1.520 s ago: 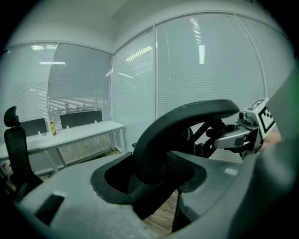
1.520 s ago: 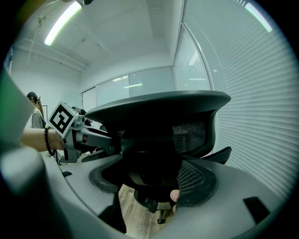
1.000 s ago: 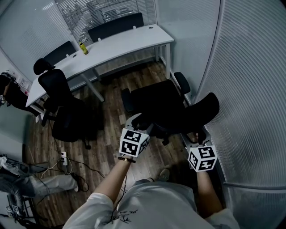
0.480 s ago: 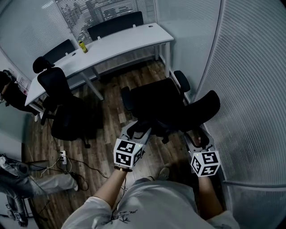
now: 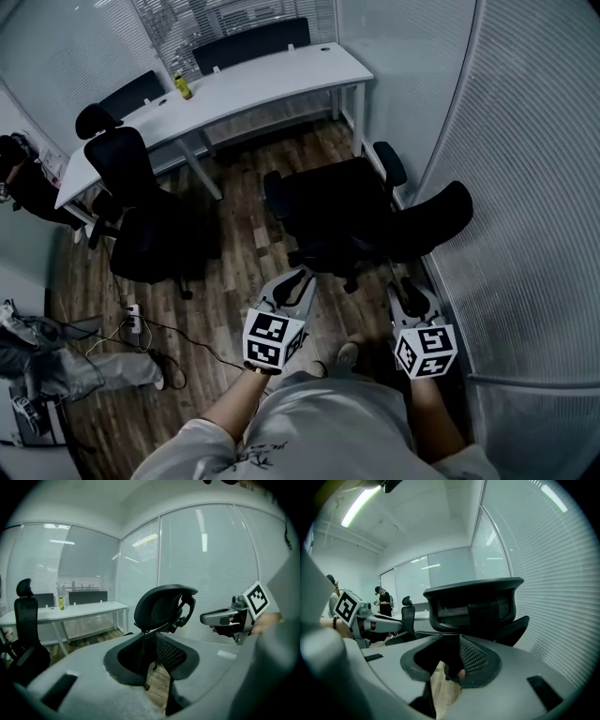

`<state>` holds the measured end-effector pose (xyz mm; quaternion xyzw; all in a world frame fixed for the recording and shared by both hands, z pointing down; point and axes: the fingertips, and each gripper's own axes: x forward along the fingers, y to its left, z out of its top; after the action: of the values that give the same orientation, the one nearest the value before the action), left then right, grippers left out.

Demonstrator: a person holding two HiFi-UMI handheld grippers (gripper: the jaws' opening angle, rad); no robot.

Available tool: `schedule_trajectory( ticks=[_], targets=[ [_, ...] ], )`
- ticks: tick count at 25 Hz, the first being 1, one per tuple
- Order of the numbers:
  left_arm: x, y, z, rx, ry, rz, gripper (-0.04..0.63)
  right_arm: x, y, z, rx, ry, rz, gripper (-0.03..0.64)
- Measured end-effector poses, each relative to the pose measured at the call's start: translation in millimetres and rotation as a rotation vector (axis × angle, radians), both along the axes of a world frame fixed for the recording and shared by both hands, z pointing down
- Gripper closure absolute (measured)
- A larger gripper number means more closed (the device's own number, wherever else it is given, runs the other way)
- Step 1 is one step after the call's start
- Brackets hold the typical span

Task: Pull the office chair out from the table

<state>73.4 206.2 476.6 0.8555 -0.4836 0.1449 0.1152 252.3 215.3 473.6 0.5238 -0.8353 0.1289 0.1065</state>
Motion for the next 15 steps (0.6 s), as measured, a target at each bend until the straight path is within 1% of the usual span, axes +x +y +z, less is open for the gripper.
schedule_trajectory(
  ticks=[6,11,15],
  targets=[
    [-25,31,-9,0.013,-0.015,-0.018,0.56,-37,26,-11,-0.001,-0.004,-0.037,0.571],
    [-32,51,-4,-0.003,-0.017,-0.02,0.583,-50,47,-9,-0.013,-0.003,-0.047,0.586],
    [-36,60,-4,-0.012,-0.005,-0.021,0.584,-59,55,-8,-0.031,-0.008,-0.05,0.598]
  ],
)
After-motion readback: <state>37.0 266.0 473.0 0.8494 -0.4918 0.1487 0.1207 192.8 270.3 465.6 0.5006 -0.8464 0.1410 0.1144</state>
